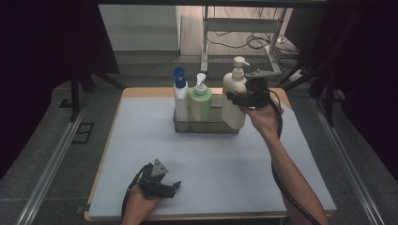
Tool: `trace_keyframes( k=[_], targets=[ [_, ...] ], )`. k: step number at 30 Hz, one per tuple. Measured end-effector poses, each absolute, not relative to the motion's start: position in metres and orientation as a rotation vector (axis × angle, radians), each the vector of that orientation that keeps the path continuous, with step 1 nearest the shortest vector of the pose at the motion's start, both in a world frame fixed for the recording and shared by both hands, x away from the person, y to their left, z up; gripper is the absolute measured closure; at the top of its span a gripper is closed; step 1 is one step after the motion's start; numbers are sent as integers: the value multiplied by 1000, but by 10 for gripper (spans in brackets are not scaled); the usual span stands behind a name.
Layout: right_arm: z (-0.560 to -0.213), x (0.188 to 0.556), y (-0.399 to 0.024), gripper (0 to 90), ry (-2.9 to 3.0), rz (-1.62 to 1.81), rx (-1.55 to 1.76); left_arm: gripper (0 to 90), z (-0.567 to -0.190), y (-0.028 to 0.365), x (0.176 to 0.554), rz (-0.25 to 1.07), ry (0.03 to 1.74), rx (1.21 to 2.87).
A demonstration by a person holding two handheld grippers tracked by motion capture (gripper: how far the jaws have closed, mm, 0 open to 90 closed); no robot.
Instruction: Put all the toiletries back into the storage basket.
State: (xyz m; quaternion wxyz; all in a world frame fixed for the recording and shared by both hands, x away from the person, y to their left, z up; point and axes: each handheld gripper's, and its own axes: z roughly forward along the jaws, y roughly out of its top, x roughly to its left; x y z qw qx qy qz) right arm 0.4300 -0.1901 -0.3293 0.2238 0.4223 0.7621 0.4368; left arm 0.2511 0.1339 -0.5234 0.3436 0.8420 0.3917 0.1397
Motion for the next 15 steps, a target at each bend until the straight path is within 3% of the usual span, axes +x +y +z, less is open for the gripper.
trace_keyframes(
  k=[15],
  targets=[
    [-338, 456, -175, 370, 2071, 1194, 1194, 122, -523, 134, 251, 363, 1018, 2188]
  ],
)
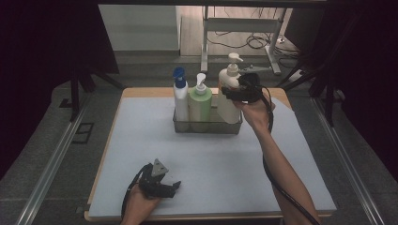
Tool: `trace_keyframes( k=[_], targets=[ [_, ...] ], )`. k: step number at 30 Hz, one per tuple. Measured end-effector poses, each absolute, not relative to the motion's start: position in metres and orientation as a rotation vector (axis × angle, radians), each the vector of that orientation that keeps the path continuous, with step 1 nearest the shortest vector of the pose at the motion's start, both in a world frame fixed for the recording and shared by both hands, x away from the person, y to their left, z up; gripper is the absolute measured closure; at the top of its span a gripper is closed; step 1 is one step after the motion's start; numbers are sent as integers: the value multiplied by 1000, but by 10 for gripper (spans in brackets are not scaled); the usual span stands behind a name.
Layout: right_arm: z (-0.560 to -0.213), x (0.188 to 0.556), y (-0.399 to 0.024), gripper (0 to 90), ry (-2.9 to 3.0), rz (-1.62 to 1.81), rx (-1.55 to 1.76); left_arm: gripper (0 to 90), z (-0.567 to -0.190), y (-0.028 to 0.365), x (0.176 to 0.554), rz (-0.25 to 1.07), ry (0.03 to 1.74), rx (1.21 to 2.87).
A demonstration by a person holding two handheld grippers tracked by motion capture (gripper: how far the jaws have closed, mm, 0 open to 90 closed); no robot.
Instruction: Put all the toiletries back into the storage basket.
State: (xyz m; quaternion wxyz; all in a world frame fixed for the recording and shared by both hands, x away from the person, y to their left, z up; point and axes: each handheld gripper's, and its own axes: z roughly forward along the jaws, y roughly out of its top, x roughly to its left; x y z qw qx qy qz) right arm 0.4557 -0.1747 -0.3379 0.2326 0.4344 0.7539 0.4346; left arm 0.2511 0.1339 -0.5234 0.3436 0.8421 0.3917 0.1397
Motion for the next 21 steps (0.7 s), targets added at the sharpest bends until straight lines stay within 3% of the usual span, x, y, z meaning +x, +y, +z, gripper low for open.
trace_keyframes(
  k=[21],
  targets=[
    [-360, 482, -174, 370, 2033, 1153, 1227, 122, -523, 134, 251, 361, 1017, 2189]
  ],
)
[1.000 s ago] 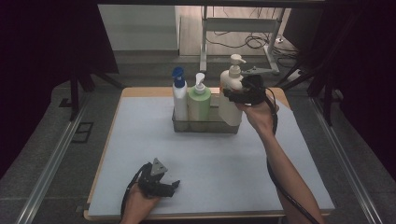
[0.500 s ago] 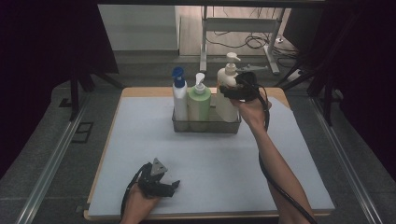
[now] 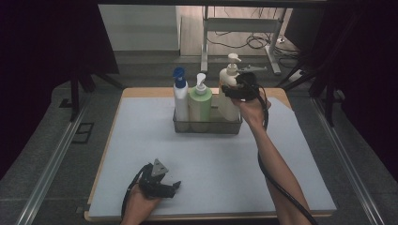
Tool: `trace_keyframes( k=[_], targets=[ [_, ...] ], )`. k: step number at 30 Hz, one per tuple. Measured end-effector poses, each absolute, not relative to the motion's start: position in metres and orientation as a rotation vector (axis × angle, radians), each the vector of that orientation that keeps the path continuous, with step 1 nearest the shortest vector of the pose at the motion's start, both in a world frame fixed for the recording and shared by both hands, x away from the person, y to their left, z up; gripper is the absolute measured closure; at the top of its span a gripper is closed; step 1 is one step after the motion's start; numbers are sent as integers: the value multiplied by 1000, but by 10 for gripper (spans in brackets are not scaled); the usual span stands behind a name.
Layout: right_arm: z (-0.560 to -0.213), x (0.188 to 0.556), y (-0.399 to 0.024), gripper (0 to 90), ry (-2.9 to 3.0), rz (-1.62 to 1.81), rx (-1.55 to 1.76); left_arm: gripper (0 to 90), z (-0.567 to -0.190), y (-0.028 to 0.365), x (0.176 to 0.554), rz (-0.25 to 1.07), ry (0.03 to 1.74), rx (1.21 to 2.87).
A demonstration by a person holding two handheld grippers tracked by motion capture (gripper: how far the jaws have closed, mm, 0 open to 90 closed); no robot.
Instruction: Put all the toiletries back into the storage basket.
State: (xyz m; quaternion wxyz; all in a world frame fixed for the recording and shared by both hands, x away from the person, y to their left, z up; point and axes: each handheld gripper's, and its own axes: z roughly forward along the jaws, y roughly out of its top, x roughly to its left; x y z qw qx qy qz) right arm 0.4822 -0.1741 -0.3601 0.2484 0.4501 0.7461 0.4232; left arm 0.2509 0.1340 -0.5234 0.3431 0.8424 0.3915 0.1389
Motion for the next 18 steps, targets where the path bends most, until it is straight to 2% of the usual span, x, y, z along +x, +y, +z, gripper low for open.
trace_keyframes(
  k=[18],
  targets=[
    [-390, 481, -171, 368, 2048, 1140, 1223, 122, -523, 134, 251, 362, 1018, 2190]
  ],
)
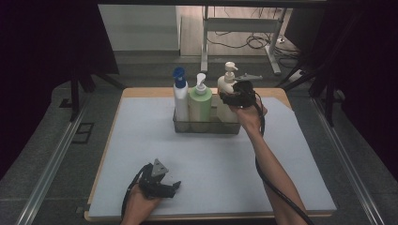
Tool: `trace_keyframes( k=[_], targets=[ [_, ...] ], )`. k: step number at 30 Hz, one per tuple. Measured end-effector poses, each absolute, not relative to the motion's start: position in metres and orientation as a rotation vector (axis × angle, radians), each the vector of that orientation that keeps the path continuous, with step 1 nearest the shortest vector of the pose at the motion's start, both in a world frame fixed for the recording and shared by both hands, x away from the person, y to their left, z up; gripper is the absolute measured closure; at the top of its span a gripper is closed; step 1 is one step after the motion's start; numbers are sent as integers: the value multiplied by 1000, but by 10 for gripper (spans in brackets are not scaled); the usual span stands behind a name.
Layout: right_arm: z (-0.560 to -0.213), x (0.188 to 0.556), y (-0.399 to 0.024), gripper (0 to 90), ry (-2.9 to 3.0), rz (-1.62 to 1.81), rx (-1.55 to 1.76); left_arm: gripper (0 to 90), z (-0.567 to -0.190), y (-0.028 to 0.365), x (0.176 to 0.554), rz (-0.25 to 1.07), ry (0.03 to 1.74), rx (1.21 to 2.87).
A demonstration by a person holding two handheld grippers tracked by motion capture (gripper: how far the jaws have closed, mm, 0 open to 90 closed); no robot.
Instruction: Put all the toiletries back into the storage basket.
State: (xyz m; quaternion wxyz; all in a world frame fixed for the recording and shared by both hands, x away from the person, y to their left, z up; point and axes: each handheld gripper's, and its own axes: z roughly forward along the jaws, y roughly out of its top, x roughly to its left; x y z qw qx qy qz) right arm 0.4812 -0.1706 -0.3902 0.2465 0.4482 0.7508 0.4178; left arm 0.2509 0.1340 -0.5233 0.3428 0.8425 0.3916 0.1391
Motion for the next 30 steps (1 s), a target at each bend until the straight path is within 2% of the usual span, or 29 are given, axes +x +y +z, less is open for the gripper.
trace_keyframes(
  k=[30],
  targets=[
    [-419, 468, -180, 353, 2075, 1146, 1262, 122, -523, 134, 251, 362, 1017, 2192]
  ],
)
